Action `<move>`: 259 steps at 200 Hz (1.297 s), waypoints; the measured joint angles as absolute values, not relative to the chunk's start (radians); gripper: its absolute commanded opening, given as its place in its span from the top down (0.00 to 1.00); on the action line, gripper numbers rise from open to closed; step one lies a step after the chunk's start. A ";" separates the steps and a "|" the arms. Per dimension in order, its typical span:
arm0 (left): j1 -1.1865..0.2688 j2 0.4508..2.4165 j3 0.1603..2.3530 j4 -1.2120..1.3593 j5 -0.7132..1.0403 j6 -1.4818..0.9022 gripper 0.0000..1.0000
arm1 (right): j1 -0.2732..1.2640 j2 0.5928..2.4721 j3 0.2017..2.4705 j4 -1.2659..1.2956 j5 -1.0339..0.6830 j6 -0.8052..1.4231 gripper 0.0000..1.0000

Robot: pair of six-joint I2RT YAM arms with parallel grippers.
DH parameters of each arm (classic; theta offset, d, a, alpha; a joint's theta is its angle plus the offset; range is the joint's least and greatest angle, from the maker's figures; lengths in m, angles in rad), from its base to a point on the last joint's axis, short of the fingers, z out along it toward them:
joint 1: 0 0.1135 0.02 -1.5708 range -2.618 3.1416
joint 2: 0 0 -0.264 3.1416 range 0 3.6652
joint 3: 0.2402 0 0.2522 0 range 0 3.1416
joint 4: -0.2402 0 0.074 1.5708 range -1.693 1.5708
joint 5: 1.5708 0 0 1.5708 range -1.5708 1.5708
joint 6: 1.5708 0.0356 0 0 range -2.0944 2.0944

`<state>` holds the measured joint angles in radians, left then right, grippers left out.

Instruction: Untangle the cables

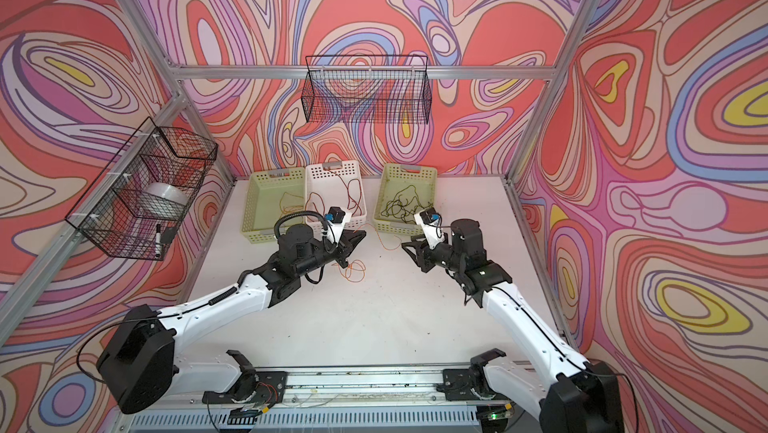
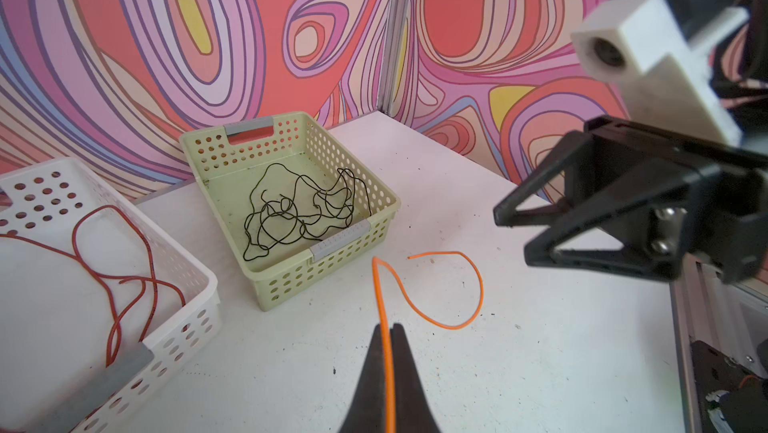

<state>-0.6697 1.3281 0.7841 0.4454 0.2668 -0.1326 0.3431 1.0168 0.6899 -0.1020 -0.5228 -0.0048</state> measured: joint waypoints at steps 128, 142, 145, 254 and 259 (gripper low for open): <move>-0.788 1.333 0.874 0.384 0.093 -0.192 1.00 | 0.769 1.252 0.565 0.525 -0.268 0.037 0.55; -0.796 1.336 0.892 0.384 0.080 -0.194 1.00 | 0.773 1.295 0.568 0.585 -0.255 0.040 0.58; -0.797 1.337 0.896 0.384 0.080 -0.194 1.00 | 0.773 1.303 0.568 0.596 -0.254 0.041 0.60; -0.805 1.329 1.065 0.248 0.010 -0.141 1.00 | 0.774 1.493 0.440 0.855 -0.255 0.120 0.87; -0.805 1.328 1.074 0.242 0.007 -0.137 1.00 | 0.774 1.502 0.434 0.861 -0.252 0.122 0.87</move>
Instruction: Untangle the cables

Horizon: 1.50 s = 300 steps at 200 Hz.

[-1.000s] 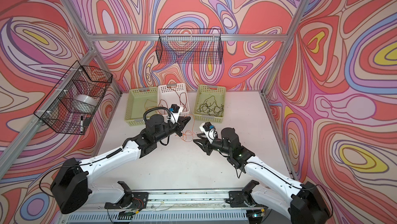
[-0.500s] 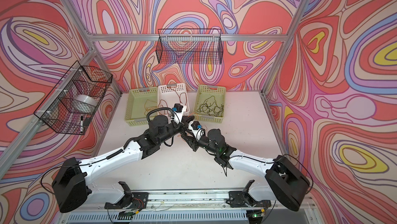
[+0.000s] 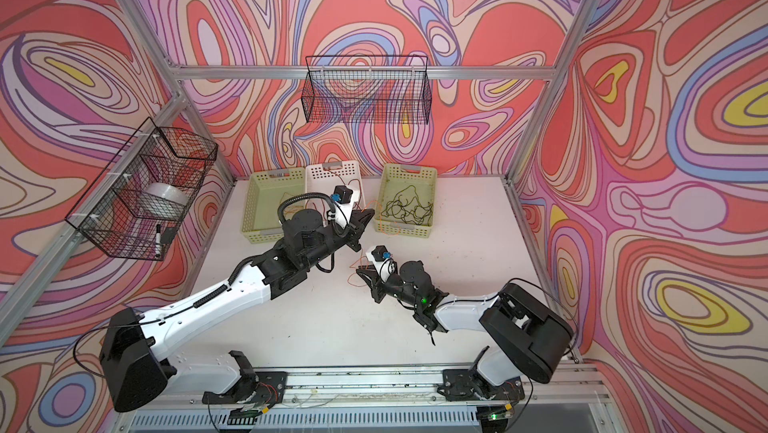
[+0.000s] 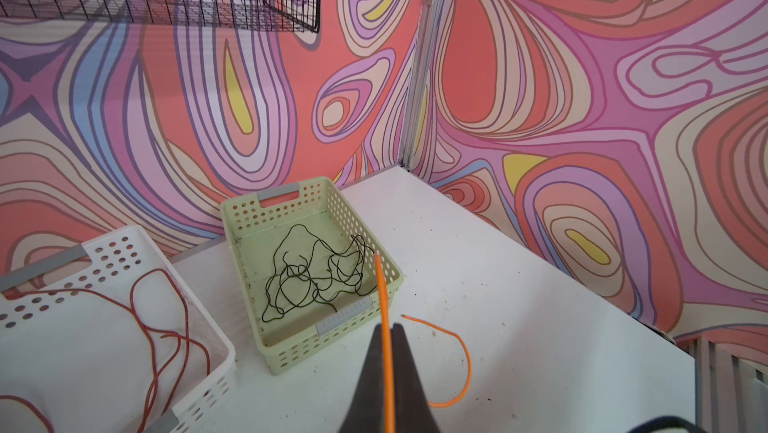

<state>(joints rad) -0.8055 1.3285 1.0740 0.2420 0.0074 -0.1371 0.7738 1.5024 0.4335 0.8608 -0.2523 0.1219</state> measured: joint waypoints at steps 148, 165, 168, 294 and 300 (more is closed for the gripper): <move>-0.724 1.293 1.269 0.138 -0.017 -0.050 1.00 | 0.774 1.686 0.359 0.936 -0.167 0.189 0.88; -0.712 1.286 1.272 0.126 -0.016 -0.044 1.00 | 0.774 1.686 0.344 0.959 -0.134 0.197 0.87; -0.710 1.285 1.272 0.122 -0.016 -0.044 1.00 | 0.774 1.686 0.341 0.963 -0.129 0.198 0.87; -0.538 1.086 0.961 0.064 -0.072 -0.183 1.00 | 0.774 1.461 0.247 0.968 0.014 0.203 0.98; -0.527 1.077 0.921 0.071 -0.073 -0.200 1.00 | 0.774 1.448 0.250 0.953 0.017 0.202 0.98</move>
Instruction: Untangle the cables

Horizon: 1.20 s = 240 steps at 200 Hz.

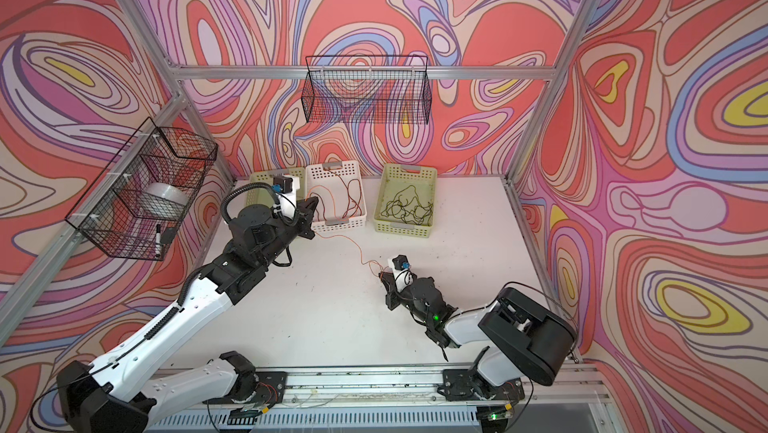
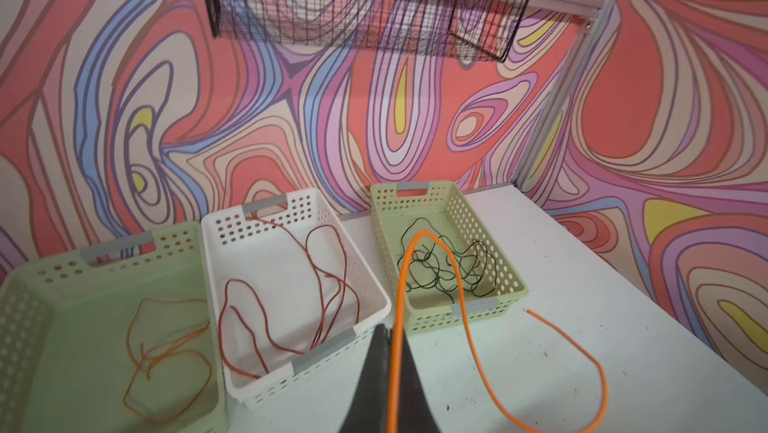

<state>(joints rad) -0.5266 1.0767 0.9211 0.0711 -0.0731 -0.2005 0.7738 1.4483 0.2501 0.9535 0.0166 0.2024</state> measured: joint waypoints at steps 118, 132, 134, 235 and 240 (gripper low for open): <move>-0.484 1.044 0.415 0.379 -0.020 -0.266 0.28 | 0.774 1.313 0.401 0.467 0.144 0.049 1.00; -0.484 1.031 0.414 0.405 0.021 -0.207 0.30 | 0.774 1.313 0.426 0.427 0.147 0.029 1.00; -0.484 1.029 0.416 0.405 0.028 -0.198 0.30 | 0.774 1.313 0.430 0.422 0.148 0.026 1.00; -0.623 1.320 0.814 0.131 0.405 0.378 0.33 | 0.759 1.278 0.511 0.284 0.129 -0.045 1.00; -0.628 1.341 0.823 0.122 0.411 0.392 0.34 | 0.758 1.275 0.511 0.281 0.127 -0.048 1.00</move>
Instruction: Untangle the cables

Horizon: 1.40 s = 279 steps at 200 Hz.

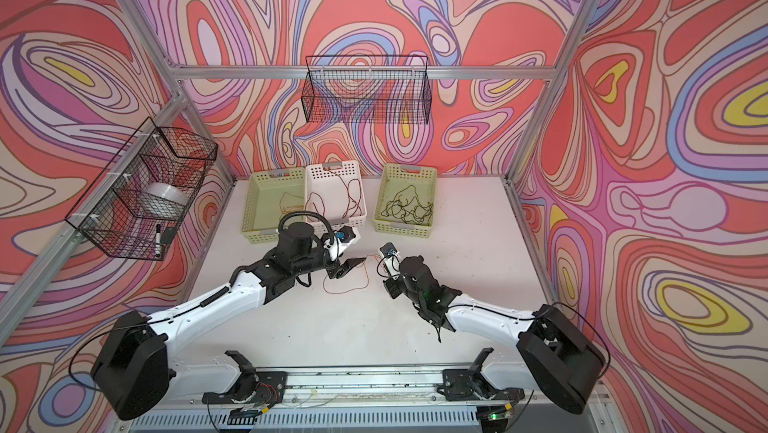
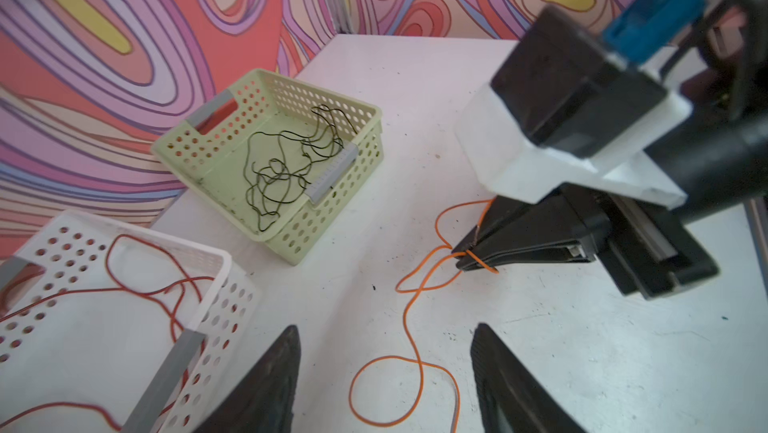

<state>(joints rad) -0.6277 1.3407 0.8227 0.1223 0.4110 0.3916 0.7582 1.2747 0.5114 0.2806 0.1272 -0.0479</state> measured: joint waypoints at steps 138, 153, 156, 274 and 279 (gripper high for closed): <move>-0.633 1.545 0.920 0.090 0.428 0.464 1.00 | 0.716 1.223 0.531 0.250 0.103 0.020 0.71; -0.633 1.533 0.920 0.078 0.425 0.469 1.00 | 0.689 1.197 0.531 0.245 0.097 0.040 0.63; -0.633 1.528 0.920 0.075 0.425 0.470 1.00 | 0.680 1.191 0.531 0.244 0.095 0.047 0.60; -0.646 1.394 0.921 -0.033 0.390 0.551 1.00 | 0.538 1.035 0.527 0.147 -0.208 -0.077 0.50; -0.649 1.394 0.921 -0.035 0.387 0.554 1.00 | 0.538 1.029 0.524 0.152 -0.232 -0.094 0.49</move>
<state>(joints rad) -0.6491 1.3937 0.9207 -0.0353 0.3870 0.5537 0.5377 1.0290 0.5243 0.1516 -0.2317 -0.0937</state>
